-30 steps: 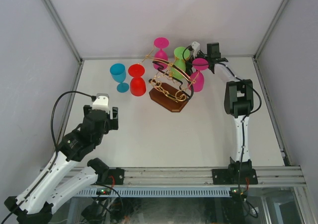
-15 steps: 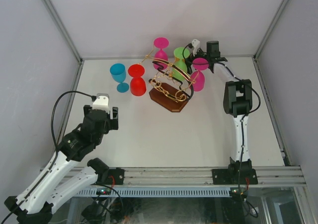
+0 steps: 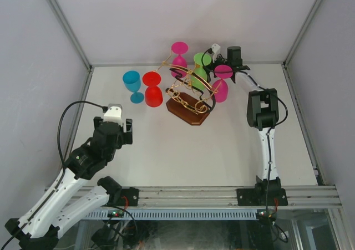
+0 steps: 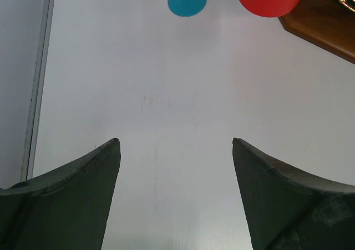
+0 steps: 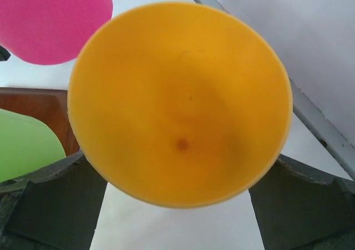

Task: Place the wine glass upside down on the wine glass rack
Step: Pick up the wine glass at the center of the board, then turn the wine glass upside down at the wine rack.

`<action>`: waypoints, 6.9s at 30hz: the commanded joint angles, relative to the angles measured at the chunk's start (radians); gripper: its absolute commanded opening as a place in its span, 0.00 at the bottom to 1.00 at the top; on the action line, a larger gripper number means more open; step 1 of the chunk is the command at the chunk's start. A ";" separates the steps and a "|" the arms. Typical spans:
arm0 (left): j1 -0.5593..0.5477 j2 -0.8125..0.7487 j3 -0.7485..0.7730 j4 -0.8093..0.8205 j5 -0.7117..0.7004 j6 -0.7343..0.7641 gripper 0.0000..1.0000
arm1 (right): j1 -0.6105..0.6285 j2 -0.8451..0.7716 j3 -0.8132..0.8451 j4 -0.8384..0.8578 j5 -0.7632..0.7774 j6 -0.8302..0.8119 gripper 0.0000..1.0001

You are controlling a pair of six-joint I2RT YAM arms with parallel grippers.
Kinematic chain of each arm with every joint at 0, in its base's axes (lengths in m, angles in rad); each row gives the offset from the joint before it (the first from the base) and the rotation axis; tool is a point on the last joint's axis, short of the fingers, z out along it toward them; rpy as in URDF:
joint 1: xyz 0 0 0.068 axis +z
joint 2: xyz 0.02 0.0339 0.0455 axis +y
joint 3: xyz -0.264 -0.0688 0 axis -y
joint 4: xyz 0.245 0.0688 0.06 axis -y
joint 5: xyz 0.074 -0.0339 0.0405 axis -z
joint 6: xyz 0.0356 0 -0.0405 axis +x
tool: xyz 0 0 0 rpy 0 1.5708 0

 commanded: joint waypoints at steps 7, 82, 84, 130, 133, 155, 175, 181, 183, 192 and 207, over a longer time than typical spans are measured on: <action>0.008 0.007 -0.023 0.037 -0.020 0.016 0.85 | 0.008 0.019 0.072 0.131 -0.048 0.090 0.92; 0.009 -0.143 -0.017 0.188 0.228 0.026 0.91 | -0.097 -1.245 -1.127 0.218 0.865 0.301 0.54; 0.009 -0.145 -0.016 0.203 0.244 0.026 0.91 | -0.069 -1.345 -1.178 0.180 0.866 0.311 0.55; -0.188 -0.033 -0.190 0.647 0.556 -0.438 0.85 | 1.084 -1.619 -1.292 0.512 1.111 0.437 0.50; -0.188 -0.029 -0.194 0.670 0.568 -0.449 0.81 | 1.084 -1.617 -1.299 0.540 1.089 0.435 0.50; -0.187 -0.071 -0.203 0.787 0.613 -0.520 0.00 | 1.094 -1.594 -1.305 0.575 1.018 0.427 0.53; -0.187 -0.209 -0.006 0.259 0.294 -0.089 0.00 | 1.027 -1.860 -1.283 -0.044 0.944 0.628 1.00; -0.187 -0.164 0.072 0.119 0.266 0.099 0.00 | 0.939 -1.878 -1.223 -0.229 0.872 0.560 1.00; -0.188 -0.141 0.097 0.085 0.281 0.169 0.00 | 0.918 -1.870 -1.199 -0.273 0.849 0.507 1.00; -0.197 -0.094 0.116 0.081 0.363 0.319 0.00 | 0.903 -1.872 -1.225 -0.206 0.842 0.273 1.00; -0.239 -0.067 0.136 0.125 0.422 0.426 0.00 | 0.904 -1.833 -1.259 -0.127 0.680 0.140 1.00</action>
